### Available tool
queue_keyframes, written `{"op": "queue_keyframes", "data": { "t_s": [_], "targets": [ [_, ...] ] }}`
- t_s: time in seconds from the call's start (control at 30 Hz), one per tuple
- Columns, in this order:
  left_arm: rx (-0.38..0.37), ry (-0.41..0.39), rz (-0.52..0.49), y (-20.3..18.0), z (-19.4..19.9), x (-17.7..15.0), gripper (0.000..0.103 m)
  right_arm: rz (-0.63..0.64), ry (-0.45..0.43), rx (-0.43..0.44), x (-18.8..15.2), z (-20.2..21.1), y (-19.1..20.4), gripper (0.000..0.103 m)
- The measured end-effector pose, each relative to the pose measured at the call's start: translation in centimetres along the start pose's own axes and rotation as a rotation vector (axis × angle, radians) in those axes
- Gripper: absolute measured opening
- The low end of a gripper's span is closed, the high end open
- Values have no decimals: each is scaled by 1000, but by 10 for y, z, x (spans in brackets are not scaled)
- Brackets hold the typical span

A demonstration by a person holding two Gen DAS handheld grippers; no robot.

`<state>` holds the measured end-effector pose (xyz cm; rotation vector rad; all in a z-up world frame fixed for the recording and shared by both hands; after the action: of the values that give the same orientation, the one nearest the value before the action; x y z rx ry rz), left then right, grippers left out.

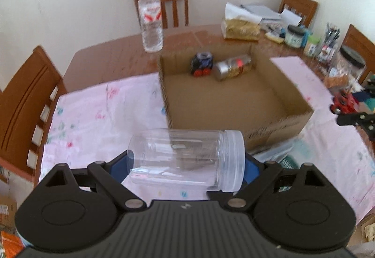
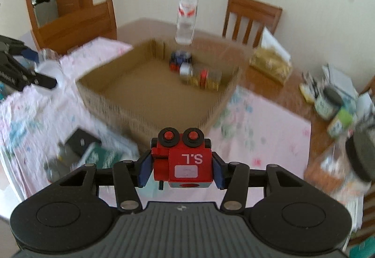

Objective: Organize rigid objects
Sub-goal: 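Carry the cup and truck into the box and open both tools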

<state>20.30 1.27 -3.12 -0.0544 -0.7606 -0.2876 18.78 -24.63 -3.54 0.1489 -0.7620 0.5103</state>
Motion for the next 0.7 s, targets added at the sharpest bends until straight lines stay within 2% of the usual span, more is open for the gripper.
{"op": "queue_keyframes", "data": {
  "t_s": [0.13,0.33,0.4,0.47,0.53,0.7],
  "targets": [
    [-5,-34,-36,-7,-3,19,92,34,-55,34,31,-8,3,56],
    [4,-70,-68,-14,-13,44,92,52,-77,65,63,-37,7,56],
    [8,-79,-70,-14,-18,51,92,42,-72,74,66,-47,6,64],
    [13,-82,-67,-13,-24,57,92,18,-60,66,66,-56,5,96],
    [13,-78,-61,-12,-30,61,92,-7,-64,68,62,-57,6,103],
    [14,-79,-65,-11,-46,74,92,-59,-55,44,51,-51,8,103]
  ]
}}
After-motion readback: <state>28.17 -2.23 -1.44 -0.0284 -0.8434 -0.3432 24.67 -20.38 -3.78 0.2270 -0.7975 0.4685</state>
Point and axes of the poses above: each gripper's, at about its wrist camera, not at the fingertips, and z roughly against the way its jaws point, y to its left, x to its top, the point moved 3 cm from there along -z, roughly the way its jaws point, and after that the axes turned 4 degrees about -y, right-handed, at the moved point
